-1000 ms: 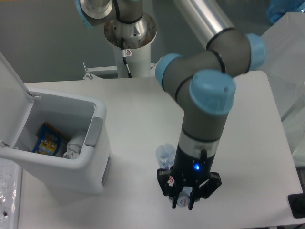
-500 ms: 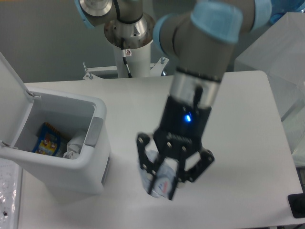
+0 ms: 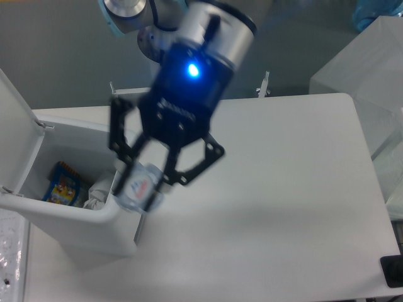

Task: Place the trash in the trash can
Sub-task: 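Lift the water bottle and carry it over the trash bin, then lower the bottle into the bin and open the gripper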

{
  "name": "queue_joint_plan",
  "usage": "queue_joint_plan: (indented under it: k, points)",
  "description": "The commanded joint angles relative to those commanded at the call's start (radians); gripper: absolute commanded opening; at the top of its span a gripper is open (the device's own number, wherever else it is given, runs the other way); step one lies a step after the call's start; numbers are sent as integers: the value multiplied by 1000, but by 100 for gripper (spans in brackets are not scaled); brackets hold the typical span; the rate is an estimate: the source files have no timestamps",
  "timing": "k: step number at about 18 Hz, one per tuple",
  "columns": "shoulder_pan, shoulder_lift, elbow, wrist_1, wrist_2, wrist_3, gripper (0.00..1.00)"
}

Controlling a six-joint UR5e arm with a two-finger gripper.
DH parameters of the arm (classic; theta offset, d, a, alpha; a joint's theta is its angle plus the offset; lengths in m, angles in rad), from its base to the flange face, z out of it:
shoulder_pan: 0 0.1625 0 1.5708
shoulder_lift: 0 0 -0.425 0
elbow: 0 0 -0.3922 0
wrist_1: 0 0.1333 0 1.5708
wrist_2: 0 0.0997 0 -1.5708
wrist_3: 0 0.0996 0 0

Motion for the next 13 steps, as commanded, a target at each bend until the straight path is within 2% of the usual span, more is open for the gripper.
queue_joint_plan:
  k: [4,8,13]
  points:
    - [-37,24,-34,-2,0,-18,19]
    - [-77,61,-124,3,0,-9,20]
    - [-89,81,-195,46,-2,-9,21]
